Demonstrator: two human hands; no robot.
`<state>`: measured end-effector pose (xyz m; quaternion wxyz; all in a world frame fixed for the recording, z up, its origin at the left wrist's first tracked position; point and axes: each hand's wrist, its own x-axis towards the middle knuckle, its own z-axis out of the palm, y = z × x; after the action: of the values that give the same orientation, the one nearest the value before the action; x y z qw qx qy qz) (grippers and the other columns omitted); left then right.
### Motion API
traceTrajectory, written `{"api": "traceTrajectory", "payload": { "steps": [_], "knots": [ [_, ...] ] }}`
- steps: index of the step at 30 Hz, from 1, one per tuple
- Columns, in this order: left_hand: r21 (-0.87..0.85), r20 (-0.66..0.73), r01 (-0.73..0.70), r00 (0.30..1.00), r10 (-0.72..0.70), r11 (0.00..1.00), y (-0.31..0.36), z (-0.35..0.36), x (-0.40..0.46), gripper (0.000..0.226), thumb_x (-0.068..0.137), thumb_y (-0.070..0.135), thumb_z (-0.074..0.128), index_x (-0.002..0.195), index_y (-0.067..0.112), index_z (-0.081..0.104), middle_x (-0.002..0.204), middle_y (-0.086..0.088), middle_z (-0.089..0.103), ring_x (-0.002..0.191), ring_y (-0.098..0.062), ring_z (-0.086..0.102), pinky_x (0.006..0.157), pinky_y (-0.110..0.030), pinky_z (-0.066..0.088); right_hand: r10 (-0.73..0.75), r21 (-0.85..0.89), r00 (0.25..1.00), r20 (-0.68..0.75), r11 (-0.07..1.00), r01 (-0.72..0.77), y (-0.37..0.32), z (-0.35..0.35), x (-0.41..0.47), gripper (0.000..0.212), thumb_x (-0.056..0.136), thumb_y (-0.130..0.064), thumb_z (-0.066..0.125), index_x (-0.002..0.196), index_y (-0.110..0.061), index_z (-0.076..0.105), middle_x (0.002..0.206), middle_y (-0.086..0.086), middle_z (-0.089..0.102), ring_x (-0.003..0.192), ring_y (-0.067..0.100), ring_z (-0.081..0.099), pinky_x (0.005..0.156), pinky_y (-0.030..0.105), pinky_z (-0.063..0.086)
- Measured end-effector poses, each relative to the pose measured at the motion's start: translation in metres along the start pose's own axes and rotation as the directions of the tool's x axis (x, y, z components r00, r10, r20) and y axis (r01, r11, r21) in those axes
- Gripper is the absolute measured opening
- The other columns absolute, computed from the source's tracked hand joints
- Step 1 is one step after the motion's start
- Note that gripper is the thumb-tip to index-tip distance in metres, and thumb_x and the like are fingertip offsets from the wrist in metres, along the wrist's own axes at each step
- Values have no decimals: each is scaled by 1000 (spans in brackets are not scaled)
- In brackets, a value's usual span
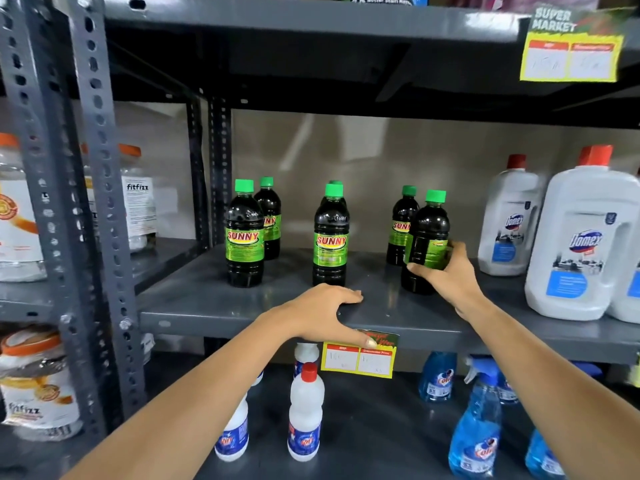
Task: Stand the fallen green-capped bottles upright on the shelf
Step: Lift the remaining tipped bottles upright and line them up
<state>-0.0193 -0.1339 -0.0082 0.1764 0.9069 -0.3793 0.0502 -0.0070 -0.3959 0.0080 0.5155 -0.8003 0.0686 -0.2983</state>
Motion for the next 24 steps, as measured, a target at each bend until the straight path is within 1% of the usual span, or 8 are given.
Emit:
{"api": "traceTrajectory", "payload": {
  "steps": [3,5,7,10,13,17,22,24],
  "knots": [
    [-29,-1,14,1000,-14,999,0,-1,0,96,72,64,74,149,18,41,156,10,35,142,-9,31,114,-34,30,12,-1,999,52,1000,-12,1,3,1,85,70,-27,85,135,-12,32,116,-2,57,107,18,56,91,32,44],
    [-51,3,19,1000,-19,999,0,-2,1,96,71,63,76,149,18,41,155,11,36,141,-9,32,114,-34,31,43,38,993,106,998,-47,4,5,4,75,75,-18,79,135,-14,33,121,3,59,115,23,56,92,32,42],
    [-64,5,25,1000,-25,998,1,-2,1,96,70,62,77,148,18,42,155,11,37,141,-8,33,114,-33,31,43,32,995,87,998,-46,4,4,3,66,78,-13,75,131,-13,36,119,4,59,116,25,56,90,32,42],
    [-80,-2,39,999,-39,996,1,-3,1,96,68,61,79,147,18,44,154,11,39,140,-9,34,113,-33,31,-11,-50,1000,13,999,12,1,1,-2,81,71,-27,85,133,-11,35,113,-2,55,106,18,54,88,30,42],
    [-84,-4,48,999,-48,995,1,-3,1,96,67,60,80,146,18,46,153,10,41,140,-9,35,114,-34,30,-19,-58,999,46,998,22,0,3,-3,85,68,-34,86,133,-12,35,115,-2,56,105,16,54,88,29,43],
    [-85,-2,51,999,-51,995,1,-4,3,96,67,60,81,146,18,46,152,10,42,140,-10,35,114,-34,30,20,-6,995,100,1000,-20,3,3,2,62,78,-13,72,129,-14,36,118,7,60,109,24,57,86,32,42],
    [-87,-1,67,998,-67,994,0,-3,2,100,63,66,80,145,21,47,151,12,42,141,-11,33,115,-40,29,-5,-38,1000,14,999,6,3,1,-1,81,70,-21,84,134,-13,35,113,-1,57,104,18,55,90,30,44],
    [-90,-1,65,998,-65,994,0,-3,2,99,63,65,80,146,21,47,152,12,42,141,-10,34,115,-37,29,16,-12,999,45,1000,-15,4,2,1,76,73,-16,81,134,-15,36,114,1,59,107,20,57,89,30,42]
  ]
}}
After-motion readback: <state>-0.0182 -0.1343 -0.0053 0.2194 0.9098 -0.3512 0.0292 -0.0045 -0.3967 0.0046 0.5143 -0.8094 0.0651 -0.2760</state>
